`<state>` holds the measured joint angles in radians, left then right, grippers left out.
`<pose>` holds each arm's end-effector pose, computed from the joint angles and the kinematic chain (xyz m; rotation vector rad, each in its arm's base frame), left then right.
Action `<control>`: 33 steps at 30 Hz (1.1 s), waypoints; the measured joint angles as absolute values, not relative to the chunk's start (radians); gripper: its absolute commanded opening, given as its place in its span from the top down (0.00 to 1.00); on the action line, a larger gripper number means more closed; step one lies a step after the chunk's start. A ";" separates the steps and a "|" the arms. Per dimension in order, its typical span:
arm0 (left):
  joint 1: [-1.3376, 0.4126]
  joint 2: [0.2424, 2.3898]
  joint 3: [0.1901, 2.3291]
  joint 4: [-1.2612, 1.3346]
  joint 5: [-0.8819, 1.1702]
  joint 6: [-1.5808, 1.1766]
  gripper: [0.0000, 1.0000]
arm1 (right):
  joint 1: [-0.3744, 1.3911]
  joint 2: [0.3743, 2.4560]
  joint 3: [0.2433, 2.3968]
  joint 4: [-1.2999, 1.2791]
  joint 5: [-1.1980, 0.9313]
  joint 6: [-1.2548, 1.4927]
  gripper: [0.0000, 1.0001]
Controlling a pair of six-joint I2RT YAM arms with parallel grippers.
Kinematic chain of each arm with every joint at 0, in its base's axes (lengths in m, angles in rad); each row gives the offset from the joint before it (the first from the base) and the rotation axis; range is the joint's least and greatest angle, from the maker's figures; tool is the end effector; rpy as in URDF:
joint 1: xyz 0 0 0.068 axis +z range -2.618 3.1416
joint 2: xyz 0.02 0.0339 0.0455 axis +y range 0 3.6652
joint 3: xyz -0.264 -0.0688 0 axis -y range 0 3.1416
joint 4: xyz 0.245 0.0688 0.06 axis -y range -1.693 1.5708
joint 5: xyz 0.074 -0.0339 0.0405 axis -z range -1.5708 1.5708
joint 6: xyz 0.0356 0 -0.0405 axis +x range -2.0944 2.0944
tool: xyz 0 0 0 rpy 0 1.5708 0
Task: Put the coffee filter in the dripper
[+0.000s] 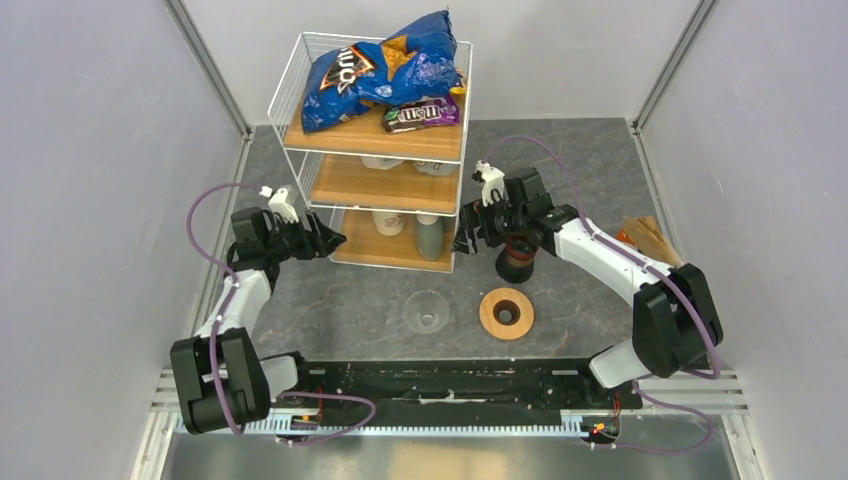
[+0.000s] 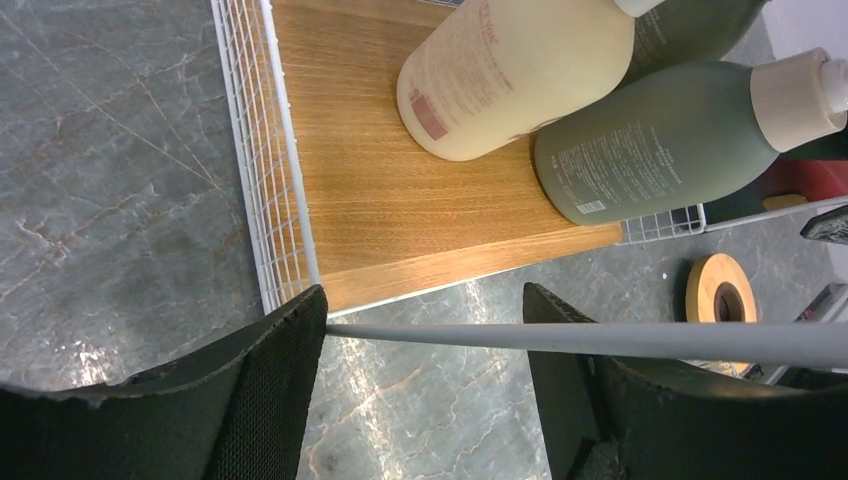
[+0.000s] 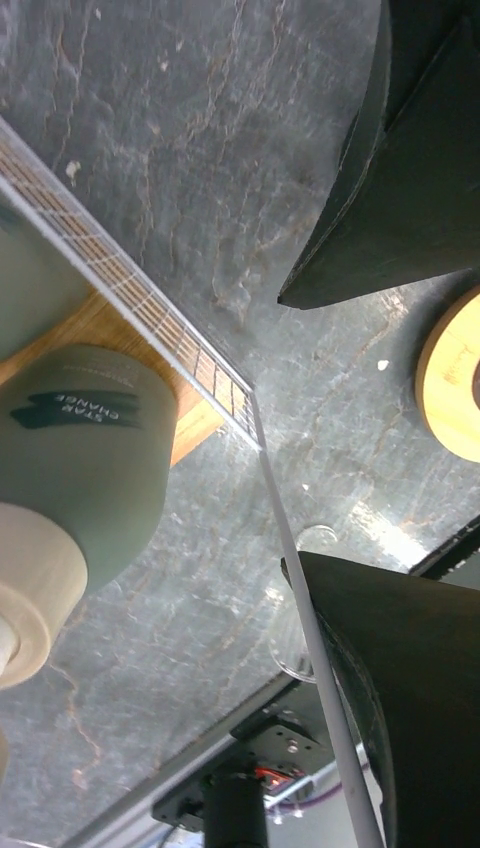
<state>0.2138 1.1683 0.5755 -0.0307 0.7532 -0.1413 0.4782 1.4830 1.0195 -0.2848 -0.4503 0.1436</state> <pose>0.2343 0.0260 0.2109 0.0472 2.1007 -0.7756 0.2775 0.1613 0.2485 -0.6259 2.2896 0.8301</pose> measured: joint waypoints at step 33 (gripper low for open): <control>0.159 1.845 1.117 0.245 0.683 -0.212 0.24 | 0.382 1.994 1.491 0.002 -0.229 0.189 0.01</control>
<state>0.1593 1.8454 1.1168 0.2455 0.6830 -0.2115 0.3817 1.9942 1.4910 0.0021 -0.2295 0.1894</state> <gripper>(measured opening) 0.736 0.993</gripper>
